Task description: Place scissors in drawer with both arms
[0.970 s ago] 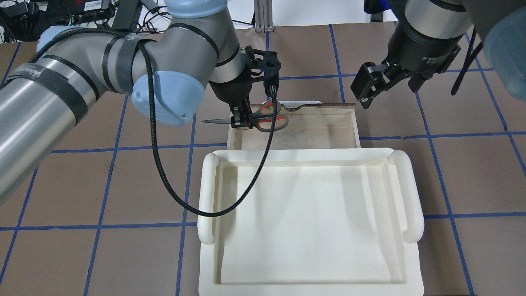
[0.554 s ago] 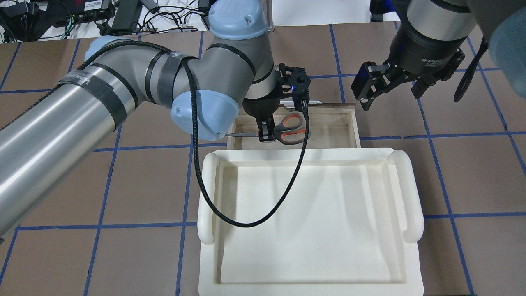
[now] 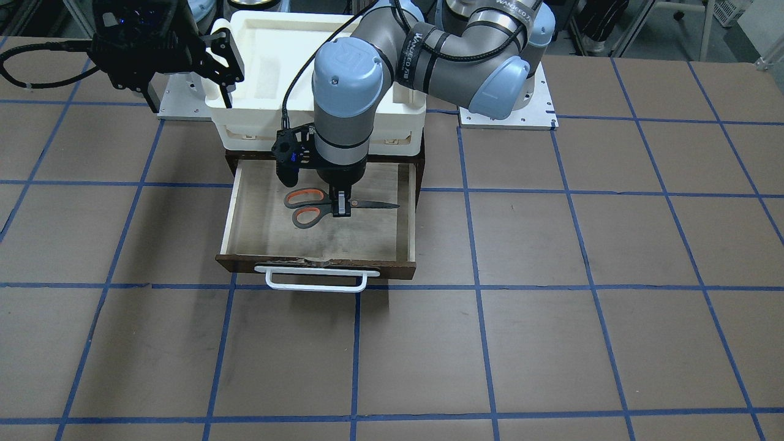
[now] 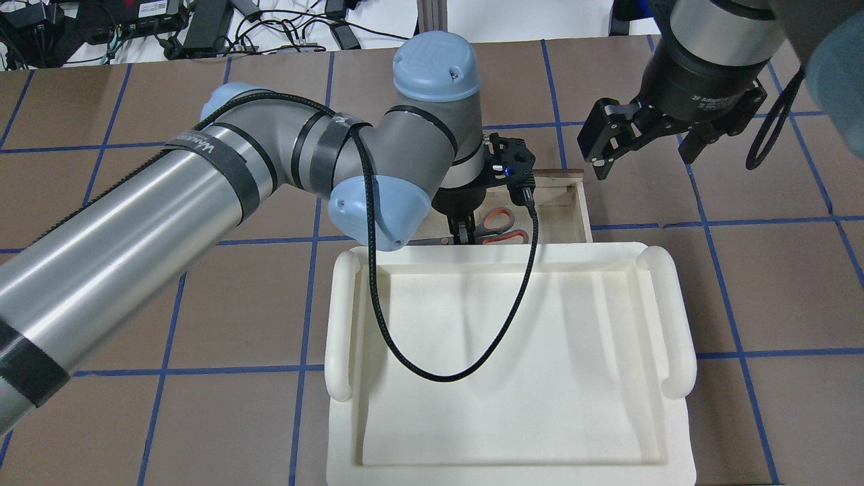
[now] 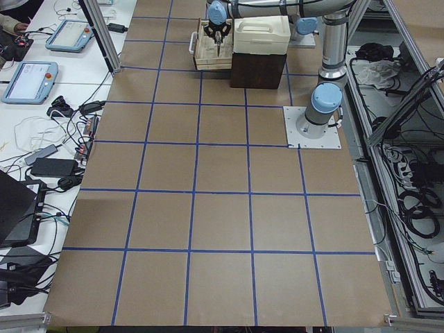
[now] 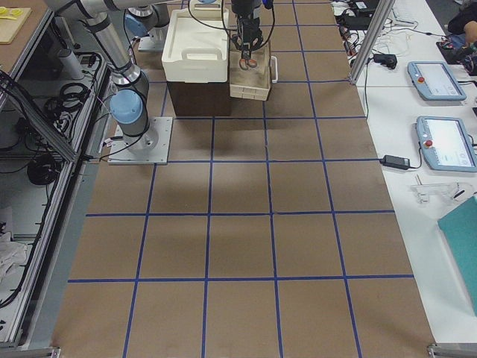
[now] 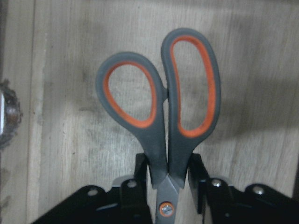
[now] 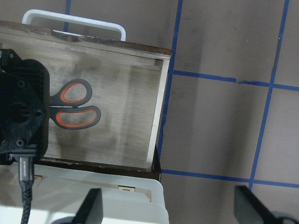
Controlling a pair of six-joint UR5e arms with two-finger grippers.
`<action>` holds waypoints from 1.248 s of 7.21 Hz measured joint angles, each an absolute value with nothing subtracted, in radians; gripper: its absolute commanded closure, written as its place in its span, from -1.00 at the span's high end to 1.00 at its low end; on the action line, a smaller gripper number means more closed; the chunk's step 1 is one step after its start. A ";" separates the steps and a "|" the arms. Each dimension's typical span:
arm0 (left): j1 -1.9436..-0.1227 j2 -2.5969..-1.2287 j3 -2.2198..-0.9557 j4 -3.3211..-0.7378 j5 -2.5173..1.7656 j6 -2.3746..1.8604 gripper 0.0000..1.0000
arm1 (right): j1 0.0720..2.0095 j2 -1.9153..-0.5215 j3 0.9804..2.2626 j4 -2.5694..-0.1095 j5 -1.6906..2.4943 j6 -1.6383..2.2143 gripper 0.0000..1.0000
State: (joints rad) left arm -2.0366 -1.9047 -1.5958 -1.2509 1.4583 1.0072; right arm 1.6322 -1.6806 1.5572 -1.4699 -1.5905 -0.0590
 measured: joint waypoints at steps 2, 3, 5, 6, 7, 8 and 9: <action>-2.044 -1.920 -1.598 -1.249 1.458 0.992 0.40 | 1.632 -1.692 1.557 -1.444 -1.591 0.011 1.00; -2.045 -1.923 -1.598 -1.248 1.458 0.991 0.78 | 1.632 -1.694 1.558 -1.439 -1.591 0.026 1.00; -2.043 -1.907 -1.595 -1.244 1.460 0.993 0.82 | 1.632 -1.695 1.558 -1.436 -1.591 0.033 1.00; -2.036 -1.893 -1.589 -1.244 1.462 0.996 0.82 | 1.632 -1.695 1.558 -1.436 -1.591 0.034 1.00; -2.023 -1.876 -1.582 -1.245 1.465 0.999 0.82 | 1.632 -1.695 1.559 -1.436 -1.591 0.034 1.00; -1.989 -1.849 -1.574 -1.248 1.464 1.002 0.82 | 1.632 -1.695 1.559 -1.436 -1.591 0.034 1.00; -1.932 -1.816 -1.562 -1.259 1.462 1.004 0.84 | 1.632 -1.695 1.560 -1.436 -1.591 0.034 1.00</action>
State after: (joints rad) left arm -1.9321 -1.8157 -1.5624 -1.2588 1.4615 1.0040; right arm 1.6322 -1.6951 1.5595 -1.4360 -1.5907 0.0337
